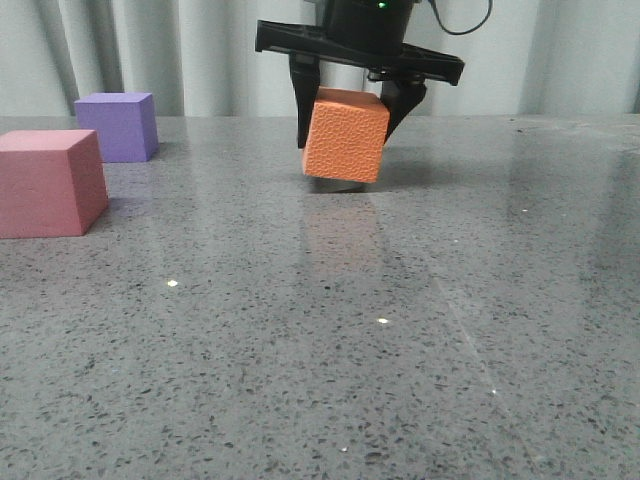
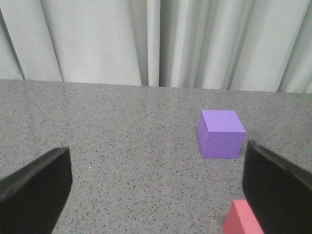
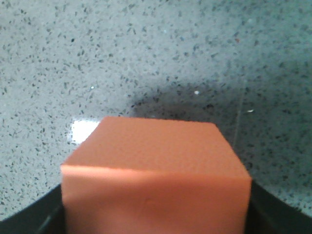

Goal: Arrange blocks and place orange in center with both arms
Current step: 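Carry the orange cube with the right gripper toward the table center, then open the right gripper, release the orange cube, and lift away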

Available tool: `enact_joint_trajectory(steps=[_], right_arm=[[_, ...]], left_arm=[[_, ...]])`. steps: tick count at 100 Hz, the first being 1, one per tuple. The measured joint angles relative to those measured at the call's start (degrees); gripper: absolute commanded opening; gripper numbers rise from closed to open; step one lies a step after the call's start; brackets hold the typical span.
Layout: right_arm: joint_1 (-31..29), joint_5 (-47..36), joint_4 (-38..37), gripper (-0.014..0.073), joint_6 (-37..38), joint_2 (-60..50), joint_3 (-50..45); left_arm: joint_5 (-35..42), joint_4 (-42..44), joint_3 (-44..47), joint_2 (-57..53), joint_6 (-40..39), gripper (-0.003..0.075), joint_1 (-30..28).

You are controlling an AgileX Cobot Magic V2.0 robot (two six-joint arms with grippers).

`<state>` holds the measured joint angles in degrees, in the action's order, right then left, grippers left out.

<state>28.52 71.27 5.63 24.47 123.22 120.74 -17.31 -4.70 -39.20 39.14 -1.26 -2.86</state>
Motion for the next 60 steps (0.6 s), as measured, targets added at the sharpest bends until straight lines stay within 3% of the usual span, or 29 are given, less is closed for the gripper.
enact_joint_trajectory(steps=[19, 25, 60], right_arm=[[0.0, 0.0, 0.2, 0.0531, 0.1, 0.0, 0.0], [0.0, 0.0, 0.3, 0.0609, 0.1, 0.0, 0.1], [0.0, 0.0, 0.5, 0.0581, 0.1, 0.0, 0.1]], left_arm=[[0.0, 0.0, 0.0, 0.0, 0.0, 0.068, 0.0], [0.0, 0.0, 0.0, 0.0, 0.0, 0.068, 0.0], [0.0, 0.0, 0.0, 0.0, 0.0, 0.068, 0.0]])
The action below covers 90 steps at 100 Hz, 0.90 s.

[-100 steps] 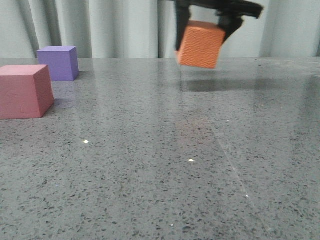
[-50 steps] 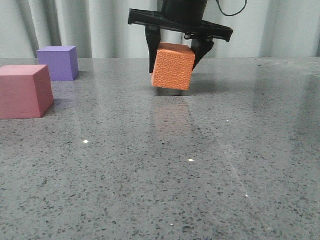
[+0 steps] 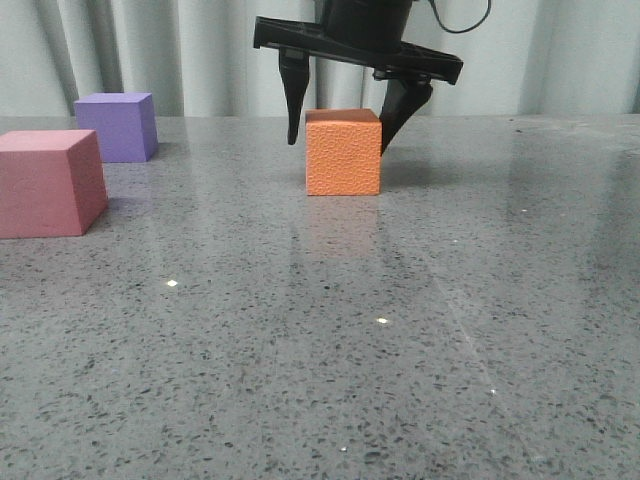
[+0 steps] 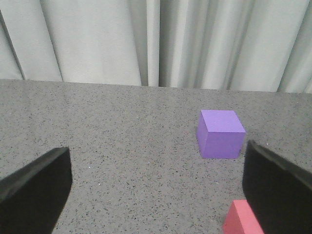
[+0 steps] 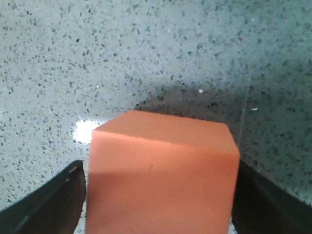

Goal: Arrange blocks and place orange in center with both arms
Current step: 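Open the right gripper, release the orange cube, and lift away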

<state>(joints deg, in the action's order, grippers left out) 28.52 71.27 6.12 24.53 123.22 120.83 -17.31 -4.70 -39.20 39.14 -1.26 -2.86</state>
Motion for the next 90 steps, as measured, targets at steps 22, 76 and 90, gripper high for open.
enact_joint_trajectory(steps=[22, 76, 90], right_arm=[[0.0, 0.0, 0.1, 0.0581, 0.2, -2.2, 0.0], [0.0, 0.3, -1.7, 0.058, 0.3, -13.2, -0.1], [0.0, 0.3, -1.7, 0.058, -0.3, -16.8, -3.8]], left_arm=[[0.0, 0.0, 0.0, 0.0, 0.0, 0.068, 0.0], [0.0, 0.0, 0.0, 0.0, 0.0, 0.068, 0.0], [0.0, 0.0, 0.0, 0.0, 0.0, 0.068, 0.0]])
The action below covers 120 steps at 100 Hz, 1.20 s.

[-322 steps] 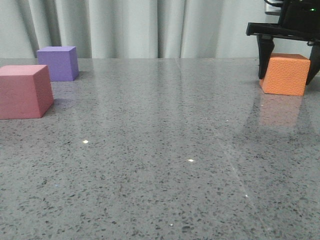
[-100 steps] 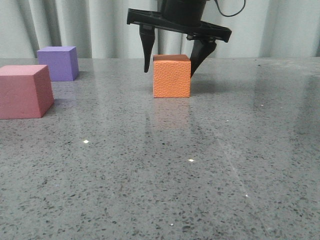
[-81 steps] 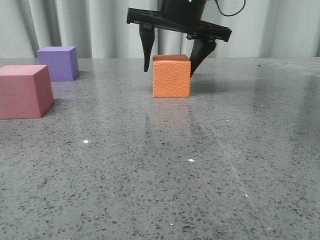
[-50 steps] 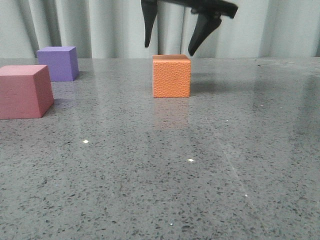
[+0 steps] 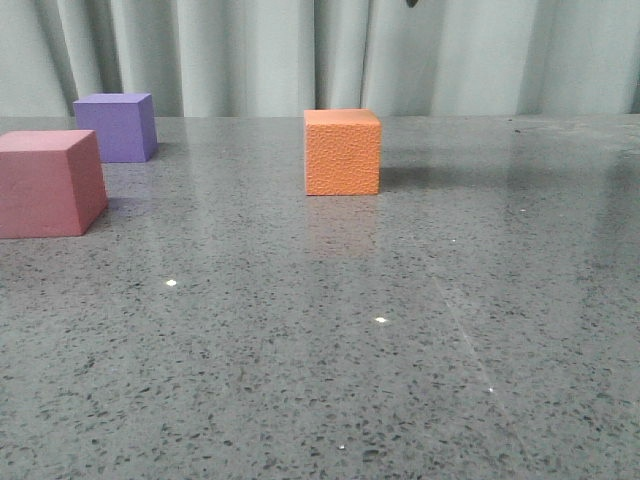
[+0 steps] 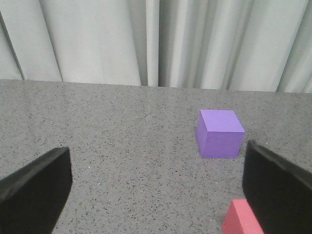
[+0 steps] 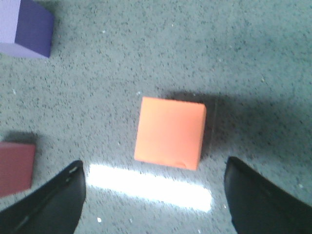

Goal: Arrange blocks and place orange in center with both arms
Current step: 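Open the right gripper, release the orange cube, and lift away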

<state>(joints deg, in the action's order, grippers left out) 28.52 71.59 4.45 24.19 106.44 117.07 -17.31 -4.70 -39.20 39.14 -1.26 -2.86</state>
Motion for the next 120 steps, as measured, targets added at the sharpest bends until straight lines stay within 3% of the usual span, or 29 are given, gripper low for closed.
enact_joint_trajectory(steps=[30, 87, 120], right_arm=[[1.4, -1.8, -0.8, 0.058, -2.0, -11.1, -17.2], [1.8, -27.1, -4.5, 0.058, -5.7, -42.3, -55.2], [1.8, -29.3, -4.5, 0.058, -12.5, -52.9, -66.0]], left_arm=[[0.0, 0.0, 0.0, 0.0, 0.0, 0.068, 0.0], [0.0, 0.0, 0.0, 0.0, 0.0, 0.068, 0.0], [0.8, -1.8, 0.0, 0.0, 0.0, 0.068, 0.0]])
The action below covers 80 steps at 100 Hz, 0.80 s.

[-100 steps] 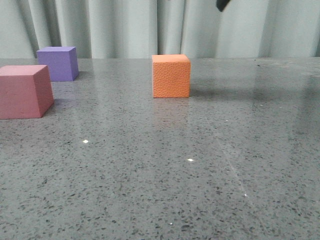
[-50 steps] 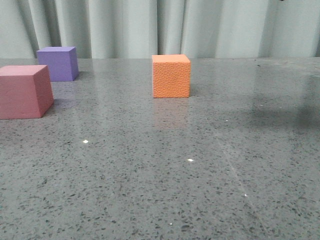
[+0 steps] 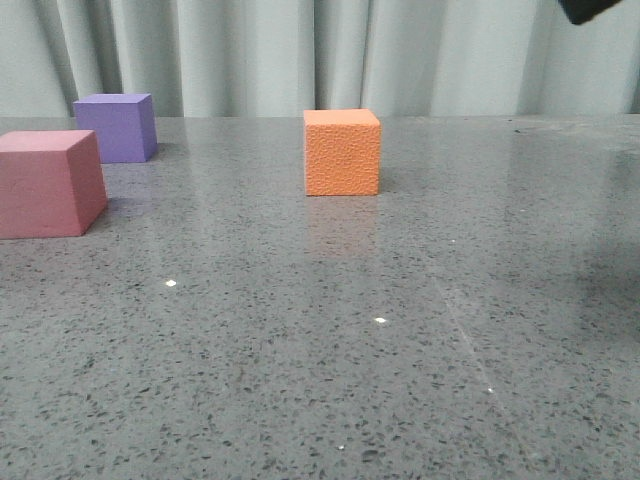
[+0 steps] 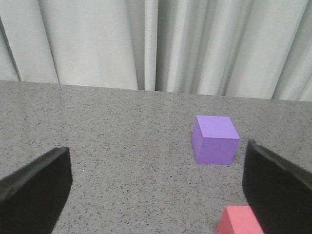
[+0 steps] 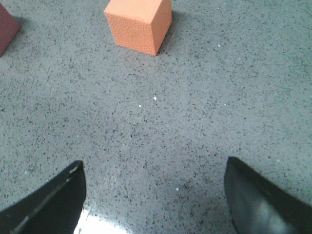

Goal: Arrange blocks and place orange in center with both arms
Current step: 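Open the right gripper, release the orange cube, and lift away, then move the left gripper to the orange cube and grasp it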

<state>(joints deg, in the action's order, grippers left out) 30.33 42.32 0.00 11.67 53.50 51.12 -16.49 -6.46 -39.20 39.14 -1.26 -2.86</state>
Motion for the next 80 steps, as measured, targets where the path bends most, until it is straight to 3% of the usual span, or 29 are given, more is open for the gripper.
enact_joint_trajectory(steps=[18, 39, 80], right_arm=[[0.0, 0.0, 0.0, 0.058, -0.5, -1.6, -0.1], [0.0, 0.1, 0.0, 0.058, -0.5, -1.6, -0.1], [0.0, 0.1, 0.9, 0.058, -0.5, -1.6, -0.1]], left_arm=[[-0.3, -0.3, -0.5, 0.6, 0.0, 0.0679, 0.0], [-7.1, -0.3, -8.4, 7.3, 1.3, 0.0676, 0.5], [-20.0, -1.6, -33.4, 30.9, 19.4, 0.0618, 13.4]])
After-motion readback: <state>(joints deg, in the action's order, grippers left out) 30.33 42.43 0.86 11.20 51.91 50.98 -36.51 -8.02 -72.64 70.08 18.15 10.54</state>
